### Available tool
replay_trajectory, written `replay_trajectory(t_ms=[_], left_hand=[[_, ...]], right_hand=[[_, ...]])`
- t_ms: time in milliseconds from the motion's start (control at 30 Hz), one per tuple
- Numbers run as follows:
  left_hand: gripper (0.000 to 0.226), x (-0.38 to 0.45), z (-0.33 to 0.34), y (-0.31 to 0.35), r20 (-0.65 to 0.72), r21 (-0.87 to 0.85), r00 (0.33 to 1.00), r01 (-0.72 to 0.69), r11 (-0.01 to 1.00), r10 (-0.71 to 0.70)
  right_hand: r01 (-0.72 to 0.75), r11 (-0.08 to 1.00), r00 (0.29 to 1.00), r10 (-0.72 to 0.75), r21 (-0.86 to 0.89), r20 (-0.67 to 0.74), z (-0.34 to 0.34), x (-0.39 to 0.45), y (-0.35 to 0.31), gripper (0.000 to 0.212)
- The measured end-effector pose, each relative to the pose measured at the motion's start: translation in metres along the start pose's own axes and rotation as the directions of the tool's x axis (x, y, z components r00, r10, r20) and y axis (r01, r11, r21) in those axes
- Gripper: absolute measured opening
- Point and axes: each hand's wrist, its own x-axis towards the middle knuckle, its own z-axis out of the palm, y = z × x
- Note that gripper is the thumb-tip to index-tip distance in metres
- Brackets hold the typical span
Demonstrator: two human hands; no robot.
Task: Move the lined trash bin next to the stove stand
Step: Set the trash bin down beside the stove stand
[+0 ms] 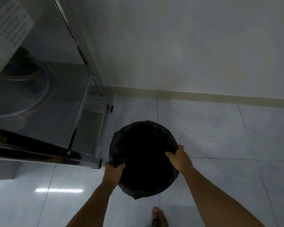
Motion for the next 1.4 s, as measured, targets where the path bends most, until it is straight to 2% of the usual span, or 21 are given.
replay_trajectory(t_ms=[100,133,167,200,233,267,300,367,433,533,767,967,1033,1267,1400], left_hand=[[0.071,0.000,0.000,-0.004,0.003,0.026,0.999,-0.049,0.998,0.049],[0.082,-0.001,0.000,-0.009,-0.033,0.111,0.995,-0.090,0.990,0.095],[0.091,-0.002,-0.002,-0.016,-0.069,0.269,0.982,-0.149,0.952,0.173],[0.094,-0.004,-0.003,-0.025,-0.091,0.471,0.957,-0.203,0.858,0.276],[0.093,-0.007,-0.004,-0.034,-0.078,0.648,0.914,-0.256,0.717,0.397],[0.090,-0.008,-0.006,-0.042,-0.035,0.755,0.872,-0.297,0.585,0.488],[0.087,-0.005,-0.007,-0.049,0.012,0.804,0.840,-0.330,0.495,0.542],[0.083,-0.003,-0.008,-0.058,0.059,0.850,0.806,-0.350,0.394,0.589],[0.081,0.005,-0.008,-0.061,0.072,0.905,0.808,-0.299,0.302,0.584],[0.077,0.013,-0.006,-0.054,0.082,0.912,0.831,-0.285,0.294,0.550],[0.078,0.042,-0.001,-0.017,0.068,0.931,0.793,-0.268,0.247,0.606],[0.083,0.078,0.009,0.034,0.070,0.931,0.798,-0.267,0.247,0.599],[0.085,0.090,0.010,0.048,0.082,0.937,0.786,-0.271,0.222,0.613],[0.096,0.122,0.020,0.097,0.073,0.915,0.744,-0.315,0.252,0.664],[0.107,0.132,0.025,0.114,0.053,0.923,0.760,-0.285,0.258,0.648]], right_hand=[[0.065,0.998,0.990,-0.063,0.016,-0.129,0.011,-0.002,0.006,0.070],[0.097,0.995,0.976,-0.097,-0.011,-0.195,0.016,-0.007,0.009,0.074],[0.129,0.990,0.955,-0.139,-0.056,-0.262,0.023,-0.015,0.015,0.077],[0.155,0.982,0.932,-0.182,-0.112,-0.314,0.032,-0.024,0.024,0.078],[0.176,0.970,0.914,-0.224,-0.167,-0.338,0.041,-0.032,0.034,0.080],[0.188,0.960,0.905,-0.252,-0.209,-0.343,0.050,-0.039,0.044,0.081],[0.191,0.954,0.903,-0.263,-0.232,-0.340,0.057,-0.043,0.052,0.083],[0.179,0.954,0.901,-0.257,-0.239,-0.349,0.066,-0.040,0.063,0.086],[0.169,0.956,0.895,-0.250,-0.238,-0.369,0.069,-0.031,0.063,0.087],[0.174,0.950,0.883,-0.267,-0.261,-0.385,0.068,-0.020,0.057,0.086],[0.212,0.946,0.852,-0.302,-0.248,-0.427,0.057,0.013,0.027,0.082],[0.266,0.933,0.825,-0.351,-0.242,-0.443,0.041,0.058,-0.016,0.087],[0.271,0.929,0.817,-0.360,-0.251,-0.450,0.035,0.071,-0.029,0.083],[0.306,0.920,0.794,-0.389,-0.246,-0.467,0.016,0.119,-0.071,0.075],[0.304,0.913,0.816,-0.396,-0.271,-0.421,0.006,0.136,-0.090,0.079]])
